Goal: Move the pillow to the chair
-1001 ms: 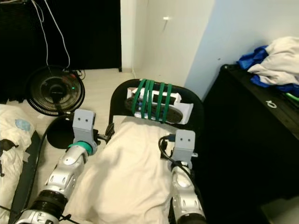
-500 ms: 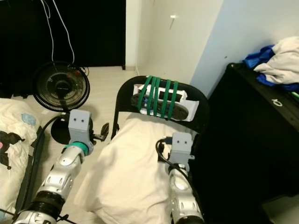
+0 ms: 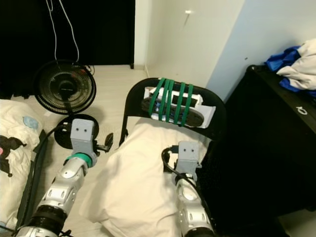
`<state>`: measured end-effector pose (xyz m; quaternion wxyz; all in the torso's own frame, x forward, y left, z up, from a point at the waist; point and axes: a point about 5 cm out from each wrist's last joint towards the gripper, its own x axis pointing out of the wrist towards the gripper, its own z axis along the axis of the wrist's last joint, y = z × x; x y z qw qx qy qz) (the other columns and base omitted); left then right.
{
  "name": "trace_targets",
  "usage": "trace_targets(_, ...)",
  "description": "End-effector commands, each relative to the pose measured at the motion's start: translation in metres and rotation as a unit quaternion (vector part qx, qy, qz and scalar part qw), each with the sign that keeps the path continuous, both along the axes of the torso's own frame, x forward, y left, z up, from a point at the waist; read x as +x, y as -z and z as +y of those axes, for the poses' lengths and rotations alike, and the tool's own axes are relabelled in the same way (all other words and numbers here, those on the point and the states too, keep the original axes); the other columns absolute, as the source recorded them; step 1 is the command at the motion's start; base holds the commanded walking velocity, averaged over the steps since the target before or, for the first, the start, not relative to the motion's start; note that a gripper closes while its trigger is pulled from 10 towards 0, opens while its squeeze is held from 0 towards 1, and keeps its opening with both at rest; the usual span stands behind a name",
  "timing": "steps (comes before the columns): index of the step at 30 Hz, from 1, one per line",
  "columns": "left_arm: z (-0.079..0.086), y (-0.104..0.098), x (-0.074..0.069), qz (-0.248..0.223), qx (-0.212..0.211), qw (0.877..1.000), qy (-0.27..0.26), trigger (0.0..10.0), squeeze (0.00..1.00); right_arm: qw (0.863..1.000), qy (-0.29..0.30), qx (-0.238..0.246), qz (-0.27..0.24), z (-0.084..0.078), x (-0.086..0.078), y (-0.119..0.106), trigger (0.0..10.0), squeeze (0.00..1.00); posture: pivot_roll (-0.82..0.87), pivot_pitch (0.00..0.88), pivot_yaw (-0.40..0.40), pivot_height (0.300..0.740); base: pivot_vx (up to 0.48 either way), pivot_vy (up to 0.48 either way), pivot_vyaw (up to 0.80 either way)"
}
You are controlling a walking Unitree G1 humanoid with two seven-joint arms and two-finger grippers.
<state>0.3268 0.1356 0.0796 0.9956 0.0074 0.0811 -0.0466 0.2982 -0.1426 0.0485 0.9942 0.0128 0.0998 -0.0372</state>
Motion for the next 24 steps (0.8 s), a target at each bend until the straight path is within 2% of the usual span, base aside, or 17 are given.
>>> trace_targets(1, 0.002, 0.015, -0.006, 0.033, 0.006, 0.999, -0.003, 10.0, 0.00, 1.000, 0.007, 0.002, 0.021, -0.002, -0.006, 0.009, 10.0, 0.00, -0.07, 0.044, 0.031, 0.740, 0.000, 0.000, 0.00)
trace_targets(5, -0.002, 0.013, -0.007, 0.026, 0.024, 0.999, 0.013, 10.0, 0.00, 1.000, 0.011, 0.003, 0.021, -0.007, -0.011, 0.011, 10.0, 0.00, -0.07, 0.042, 0.034, 0.740, 0.000, 0.000, 0.00)
trace_targets(17, -0.009, 0.018, -0.010, 0.030, 0.025, 0.999, 0.018, 10.0, 0.00, 1.000, 0.011, -0.010, 0.013, -0.010, -0.009, 0.009, 10.0, 0.00, -0.08, 0.025, 0.028, 0.740, 0.000, 0.000, 0.00)
trace_targets(24, -0.007, 0.018, -0.011, 0.026, 0.031, 0.999, 0.011, 10.0, 0.00, 1.000, 0.002, -0.010, 0.012, -0.008, -0.011, 0.010, 10.0, 0.00, -0.07, 0.011, 0.042, 0.740, 0.000, 0.000, 0.00)
